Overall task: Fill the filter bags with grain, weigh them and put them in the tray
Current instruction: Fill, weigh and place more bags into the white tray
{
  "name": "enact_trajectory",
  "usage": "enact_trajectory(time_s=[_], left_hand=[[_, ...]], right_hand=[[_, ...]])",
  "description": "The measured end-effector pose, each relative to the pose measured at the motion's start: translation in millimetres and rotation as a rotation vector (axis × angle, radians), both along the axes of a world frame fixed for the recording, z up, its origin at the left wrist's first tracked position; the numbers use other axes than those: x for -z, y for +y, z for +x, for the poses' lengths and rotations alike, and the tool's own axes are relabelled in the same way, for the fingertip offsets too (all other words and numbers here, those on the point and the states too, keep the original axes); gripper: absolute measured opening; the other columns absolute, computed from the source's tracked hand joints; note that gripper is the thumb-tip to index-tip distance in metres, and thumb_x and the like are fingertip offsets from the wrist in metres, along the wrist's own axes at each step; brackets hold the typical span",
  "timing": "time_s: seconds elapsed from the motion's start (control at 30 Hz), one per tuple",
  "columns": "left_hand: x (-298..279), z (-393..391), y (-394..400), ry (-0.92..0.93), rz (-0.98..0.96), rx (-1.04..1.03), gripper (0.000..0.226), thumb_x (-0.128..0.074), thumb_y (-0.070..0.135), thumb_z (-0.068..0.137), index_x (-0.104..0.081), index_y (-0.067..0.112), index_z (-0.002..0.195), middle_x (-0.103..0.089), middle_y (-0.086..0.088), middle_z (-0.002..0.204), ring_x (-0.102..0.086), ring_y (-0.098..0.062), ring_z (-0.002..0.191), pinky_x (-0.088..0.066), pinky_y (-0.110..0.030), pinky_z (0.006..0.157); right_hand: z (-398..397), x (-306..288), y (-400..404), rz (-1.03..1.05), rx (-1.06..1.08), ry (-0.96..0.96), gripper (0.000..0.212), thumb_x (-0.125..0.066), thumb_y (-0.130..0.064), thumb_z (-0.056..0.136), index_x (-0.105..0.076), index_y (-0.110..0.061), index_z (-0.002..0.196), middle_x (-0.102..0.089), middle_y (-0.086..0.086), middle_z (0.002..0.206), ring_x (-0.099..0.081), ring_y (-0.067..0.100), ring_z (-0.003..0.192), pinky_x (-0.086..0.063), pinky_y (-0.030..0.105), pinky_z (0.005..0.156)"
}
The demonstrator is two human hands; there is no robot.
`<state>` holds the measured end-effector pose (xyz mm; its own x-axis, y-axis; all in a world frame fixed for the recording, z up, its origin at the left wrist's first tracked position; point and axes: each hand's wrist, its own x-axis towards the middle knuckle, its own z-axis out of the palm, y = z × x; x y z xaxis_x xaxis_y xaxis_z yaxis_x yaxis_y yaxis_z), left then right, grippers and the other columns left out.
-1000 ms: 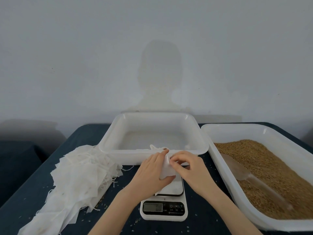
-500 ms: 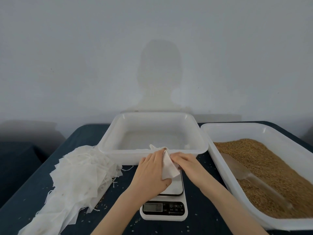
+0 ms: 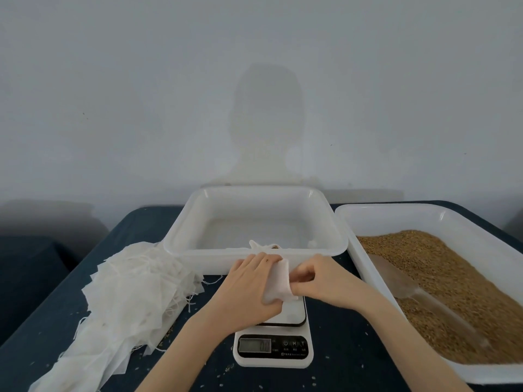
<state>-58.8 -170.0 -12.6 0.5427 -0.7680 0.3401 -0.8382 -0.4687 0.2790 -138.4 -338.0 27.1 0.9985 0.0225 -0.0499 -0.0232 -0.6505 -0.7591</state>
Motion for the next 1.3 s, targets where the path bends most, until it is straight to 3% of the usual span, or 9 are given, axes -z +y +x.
enact_trajectory(time_s=[0.13,0.23,0.4,0.6,0.83,0.9,1.0,1.17,1.3], left_hand=[[-1.7,-1.5,4.9,0.004,-0.106,-0.013,0.05,-0.058,0.041,0.079,-0.048,0.026,0.125,-0.054,0.017,0.121,-0.048,-0.005,0.112,-0.026,-0.017,0.099],[1.0,-5.1,3.5,0.04,-0.094,0.002,0.068,-0.058,0.054,0.071,-0.042,0.028,0.132,-0.042,0.026,0.122,-0.038,0.004,0.115,-0.015,-0.008,0.101],[9.0,-6.0,-6.8,-0.014,-0.11,-0.066,0.071,-0.062,0.052,0.069,-0.04,0.024,0.131,-0.044,0.016,0.131,-0.039,-0.003,0.122,-0.021,-0.018,0.108],[5.9,-1.1,-7.6,0.088,-0.126,-0.094,0.036,-0.051,0.047,0.074,-0.048,0.032,0.107,-0.056,0.018,0.09,-0.054,-0.006,0.08,-0.03,-0.01,0.06],[12.9,1.5,-13.8,0.018,-0.03,-0.085,0.061,-0.06,0.036,0.07,-0.039,0.027,0.127,-0.047,0.019,0.115,-0.046,-0.005,0.108,-0.025,-0.017,0.084],[11.7,2.2,-13.0,0.044,-0.068,-0.114,0.06,-0.058,0.027,0.07,-0.04,0.026,0.128,-0.05,0.015,0.119,-0.05,-0.009,0.107,-0.03,-0.018,0.085],[7.6,0.3,-12.5,0.122,-0.08,-0.123,0.056,-0.056,0.03,0.071,-0.038,0.03,0.124,-0.052,0.017,0.1,-0.052,-0.008,0.083,-0.033,-0.015,0.063],[0.5,0.4,-10.5,0.131,-0.003,-0.087,0.037,-0.056,0.033,0.076,-0.044,0.031,0.111,-0.05,0.018,0.077,-0.05,-0.005,0.064,-0.032,-0.016,0.051],[-4.1,-0.9,-8.1,0.184,-0.016,-0.045,0.03,-0.057,0.033,0.075,-0.046,0.031,0.103,-0.055,0.013,0.074,-0.055,-0.013,0.065,-0.042,-0.026,0.056]], right_hand=[[0.3,0.3,-2.8,-0.067,0.071,-0.032,0.011,-0.069,-0.037,0.077,-0.069,-0.042,0.067,-0.068,-0.024,0.071,-0.062,0.001,0.072,-0.05,0.026,0.072],[0.1,0.2,-3.1,-0.022,0.082,-0.035,0.013,-0.067,-0.036,0.077,-0.07,-0.038,0.064,-0.066,-0.019,0.065,-0.054,0.006,0.063,-0.043,0.027,0.064],[-0.2,1.7,-0.1,-0.018,0.065,-0.056,0.037,-0.061,-0.037,0.084,-0.062,-0.046,0.049,-0.052,-0.019,0.048,-0.042,0.001,0.048,-0.033,0.021,0.057],[-1.5,5.7,-4.0,0.037,0.027,-0.086,0.032,-0.06,-0.045,0.088,-0.065,-0.045,0.056,-0.052,-0.016,0.053,-0.041,0.001,0.054,-0.035,0.024,0.06],[-0.8,12.0,-6.8,0.143,0.061,-0.114,0.028,-0.065,-0.037,0.084,-0.07,-0.018,0.064,-0.058,0.008,0.063,-0.048,0.011,0.061,-0.041,0.027,0.063],[0.1,12.7,-6.9,0.17,0.092,-0.126,0.028,-0.064,-0.03,0.086,-0.069,-0.026,0.059,-0.058,0.002,0.058,-0.048,0.007,0.058,-0.04,0.02,0.06],[0.7,12.7,-8.2,0.142,0.105,-0.149,0.038,-0.061,-0.021,0.088,-0.066,-0.037,0.054,-0.057,-0.014,0.054,-0.047,-0.003,0.052,-0.038,0.012,0.056],[-3.7,11.0,-12.1,0.088,0.077,-0.126,0.035,-0.061,-0.027,0.091,-0.068,-0.037,0.058,-0.054,-0.011,0.054,-0.041,-0.001,0.052,-0.034,0.018,0.058],[-12.1,-2.2,-19.2,0.08,0.093,-0.141,0.022,-0.063,-0.034,0.09,-0.072,-0.046,0.074,-0.07,-0.02,0.081,-0.061,-0.005,0.077,-0.045,0.016,0.077]])
